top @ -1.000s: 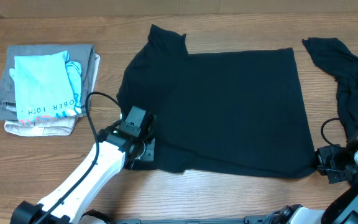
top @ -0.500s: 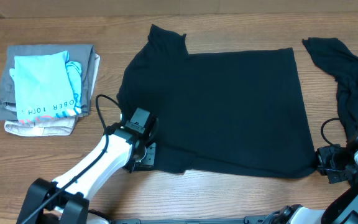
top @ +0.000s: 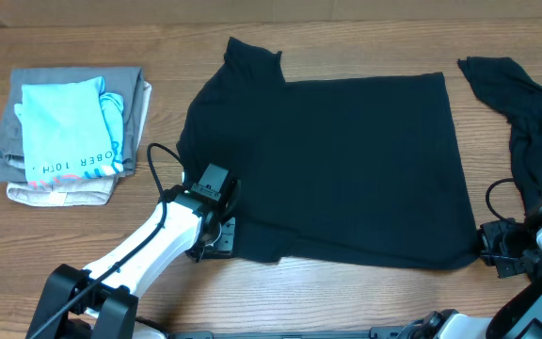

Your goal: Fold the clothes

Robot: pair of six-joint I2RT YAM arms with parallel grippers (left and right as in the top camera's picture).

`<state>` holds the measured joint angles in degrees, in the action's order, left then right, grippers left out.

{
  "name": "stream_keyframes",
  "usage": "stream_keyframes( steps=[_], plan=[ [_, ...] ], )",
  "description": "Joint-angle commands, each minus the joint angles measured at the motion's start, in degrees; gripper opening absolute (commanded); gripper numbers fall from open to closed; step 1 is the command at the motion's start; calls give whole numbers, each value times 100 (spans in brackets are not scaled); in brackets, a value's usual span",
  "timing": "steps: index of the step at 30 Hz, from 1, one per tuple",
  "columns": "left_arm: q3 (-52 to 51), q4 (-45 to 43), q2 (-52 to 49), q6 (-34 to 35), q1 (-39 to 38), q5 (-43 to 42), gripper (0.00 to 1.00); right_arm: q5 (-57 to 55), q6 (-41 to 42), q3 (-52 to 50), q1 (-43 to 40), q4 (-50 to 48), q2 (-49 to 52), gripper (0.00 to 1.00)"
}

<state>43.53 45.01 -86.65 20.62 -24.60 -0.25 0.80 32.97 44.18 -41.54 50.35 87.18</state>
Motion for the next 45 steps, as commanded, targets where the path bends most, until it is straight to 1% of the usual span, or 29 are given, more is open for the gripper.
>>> stream_keyframes(
  steps=[1,3,6,13,14,16,20,23,26,27,30,31,32,33,35,39,45],
  plan=[
    [-42,-13,-50,17,26,-92,45,-118,-4,153,-11,-37,37,9],
    [-42,-42,-50,22,26,-133,44,-118,-2,153,-11,-37,37,9],
    [-42,-44,-50,94,26,-136,38,-118,-4,153,-11,-35,37,10],
    [-42,-44,-50,125,26,-133,39,-118,-4,153,-11,-35,37,10],
    [-42,-44,-52,125,26,-133,42,-118,-4,153,-11,-35,37,10],
    [-44,-72,-79,125,26,-131,43,-118,-2,153,-11,-35,37,10],
    [-151,-260,-111,127,26,-133,42,-118,-4,153,-11,-37,37,10],
    [-203,-302,-109,127,26,-133,37,-118,-4,153,-11,-35,37,10],
    [-203,-299,-109,125,26,-160,37,-118,-2,153,-11,-39,37,10],
    [-203,-297,-109,125,26,-181,34,-118,-2,153,-11,-39,37,10],
    [-201,-293,-109,125,26,-293,14,-118,-2,153,-11,-37,37,10],
    [-199,-289,-109,125,26,-323,7,-118,-2,153,-11,-35,37,9],
    [-188,-271,-109,125,26,-387,4,-118,-4,153,-11,-35,37,7],
    [-151,-188,-109,125,26,-485,4,-116,-2,155,-11,-26,37,4],
    [-50,15,-105,125,26,-540,4,-116,-2,210,-11,31,37,4],
    [321,612,-92,131,26,-535,4,44,-2,605,2,446,37,4],
    [929,1261,-92,544,28,-529,4,166,-7,1110,256,916,37,4]
  ],
)
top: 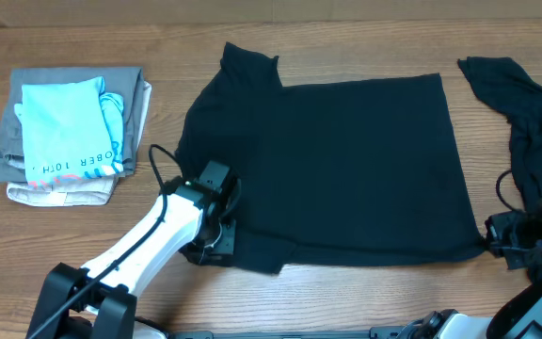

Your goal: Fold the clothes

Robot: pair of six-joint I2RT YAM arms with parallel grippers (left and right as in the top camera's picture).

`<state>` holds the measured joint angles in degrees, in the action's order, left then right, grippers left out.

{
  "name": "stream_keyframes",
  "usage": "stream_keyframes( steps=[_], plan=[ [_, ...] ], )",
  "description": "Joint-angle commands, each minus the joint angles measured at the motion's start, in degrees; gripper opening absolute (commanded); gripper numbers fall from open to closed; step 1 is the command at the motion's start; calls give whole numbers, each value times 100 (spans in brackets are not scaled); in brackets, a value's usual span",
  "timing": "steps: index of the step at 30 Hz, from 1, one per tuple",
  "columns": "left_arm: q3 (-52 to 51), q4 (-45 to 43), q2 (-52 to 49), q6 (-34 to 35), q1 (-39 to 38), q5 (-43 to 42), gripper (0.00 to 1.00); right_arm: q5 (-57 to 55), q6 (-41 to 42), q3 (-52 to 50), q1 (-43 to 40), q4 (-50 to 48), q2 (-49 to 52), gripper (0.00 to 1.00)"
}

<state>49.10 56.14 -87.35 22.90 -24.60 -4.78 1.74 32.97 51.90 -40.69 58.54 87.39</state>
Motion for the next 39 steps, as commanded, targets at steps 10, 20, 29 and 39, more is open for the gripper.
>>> stream_keyframes(
  steps=[10,20,29,39],
  plan=[
    [935,715,-22,562,72,-83,4,26,-151,686,706,306,15,4],
    [579,614,-28,546,68,-61,9,-61,-153,684,758,306,15,4],
    [-341,-199,-28,693,68,-63,4,-61,-151,684,758,282,15,4],
    [-376,-214,-28,673,68,-61,18,-61,-151,684,758,264,15,4]
  ],
)
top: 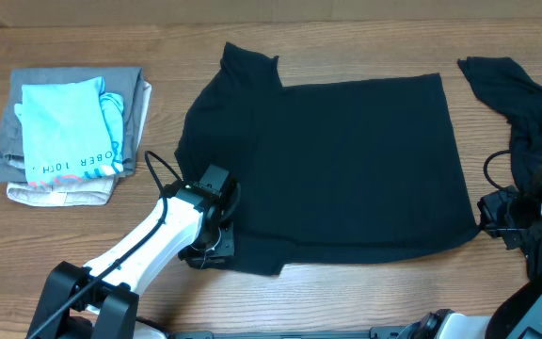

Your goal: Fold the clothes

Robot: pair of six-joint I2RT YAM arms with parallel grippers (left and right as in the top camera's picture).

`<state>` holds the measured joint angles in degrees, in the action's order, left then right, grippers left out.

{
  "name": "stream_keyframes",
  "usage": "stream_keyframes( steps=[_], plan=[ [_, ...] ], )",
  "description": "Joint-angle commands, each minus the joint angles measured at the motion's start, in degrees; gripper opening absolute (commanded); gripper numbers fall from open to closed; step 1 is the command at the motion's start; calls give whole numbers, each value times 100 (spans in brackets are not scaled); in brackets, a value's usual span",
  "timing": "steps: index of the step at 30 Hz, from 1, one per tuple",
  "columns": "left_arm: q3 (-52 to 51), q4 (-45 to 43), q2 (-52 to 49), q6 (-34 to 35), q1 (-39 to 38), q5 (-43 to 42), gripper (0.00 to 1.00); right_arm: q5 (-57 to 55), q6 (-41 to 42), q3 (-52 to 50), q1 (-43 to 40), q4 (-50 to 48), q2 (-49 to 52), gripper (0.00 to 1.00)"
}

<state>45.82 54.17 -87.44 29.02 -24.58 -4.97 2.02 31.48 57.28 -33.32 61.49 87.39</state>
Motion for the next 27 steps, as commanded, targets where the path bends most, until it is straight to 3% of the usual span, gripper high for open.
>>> stream_keyframes(
  steps=[1,8,12,13,20,27],
  plan=[
    [-79,-44,-20,61,66,-39,22,-87,-2,146,22,-31,15,4],
    [-188,-260,-20,83,68,-33,23,-87,-2,144,22,-31,15,4],
    [-162,-256,-20,81,68,-96,4,-87,-2,146,22,-31,15,5],
    [-125,-221,-20,81,68,-107,4,-87,-2,146,22,-31,15,5],
    [424,356,-17,33,68,-105,4,-87,-2,146,24,-28,15,5],
    [566,468,-20,37,66,-118,20,-87,-2,146,26,-28,15,6]
  ],
)
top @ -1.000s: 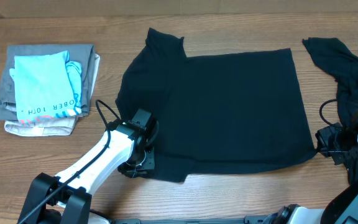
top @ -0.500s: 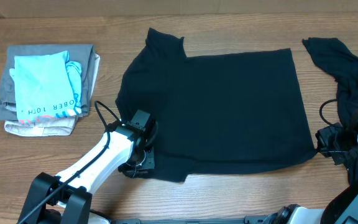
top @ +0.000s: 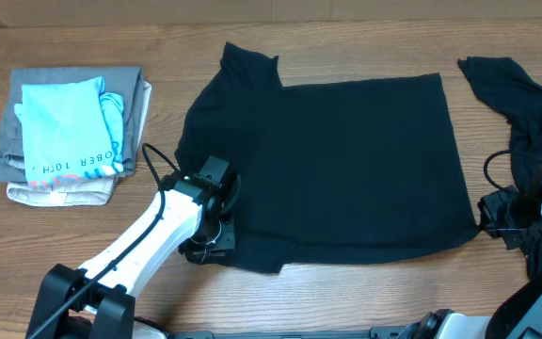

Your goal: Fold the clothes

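A black T-shirt (top: pixel 337 160) lies spread flat in the middle of the table, collar end to the left. My left gripper (top: pixel 213 240) sits at its near left hem corner, fingers down in the cloth and shut on it. My right gripper (top: pixel 493 215) is at the near right hem corner, also shut on the fabric. The near hem between them is pulled in, with a small flap sticking out by the left corner. Both sets of fingertips are dark against the cloth and hard to make out.
A stack of folded clothes (top: pixel 69 132), light blue on top of grey and beige, sits at the far left. A second crumpled black garment (top: pixel 525 104) lies at the right edge, just beyond the right arm. Bare wooden table (top: pixel 365 301) runs along the front.
My left gripper has shifted slightly away from the front edge along the shirt's left corner. The right gripper and the shirt's outline look unchanged.
At first both grippers were at the near hem corners, with the hem lying straight and close to the front edge. Then the right corner sat farther from the front edge and the left corner bunched into a flap. The hem has stayed drawn in since.
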Robot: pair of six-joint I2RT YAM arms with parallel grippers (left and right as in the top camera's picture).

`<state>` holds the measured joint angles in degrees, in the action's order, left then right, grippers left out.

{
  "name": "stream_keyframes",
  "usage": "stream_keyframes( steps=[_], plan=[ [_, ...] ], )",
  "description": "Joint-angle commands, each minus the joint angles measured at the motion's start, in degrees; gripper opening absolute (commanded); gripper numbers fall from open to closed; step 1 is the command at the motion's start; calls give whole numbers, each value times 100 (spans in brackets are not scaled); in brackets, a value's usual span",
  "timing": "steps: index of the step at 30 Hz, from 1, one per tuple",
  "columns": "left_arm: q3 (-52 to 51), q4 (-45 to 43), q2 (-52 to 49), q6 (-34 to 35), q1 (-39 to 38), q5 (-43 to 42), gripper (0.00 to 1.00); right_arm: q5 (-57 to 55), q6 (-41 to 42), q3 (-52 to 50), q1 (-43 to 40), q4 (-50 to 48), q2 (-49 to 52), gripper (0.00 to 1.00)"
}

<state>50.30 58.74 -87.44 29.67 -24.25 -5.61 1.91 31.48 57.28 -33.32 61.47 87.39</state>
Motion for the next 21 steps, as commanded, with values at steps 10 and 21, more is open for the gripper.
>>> stream_keyframes(
  steps=[10,21],
  plan=[
    [118,-170,-20,-26,33,-199,25,-76,-2,146,26,-26,15,8],
    [-37,-201,-20,13,33,-195,30,-76,-2,146,26,-28,15,8]
  ],
)
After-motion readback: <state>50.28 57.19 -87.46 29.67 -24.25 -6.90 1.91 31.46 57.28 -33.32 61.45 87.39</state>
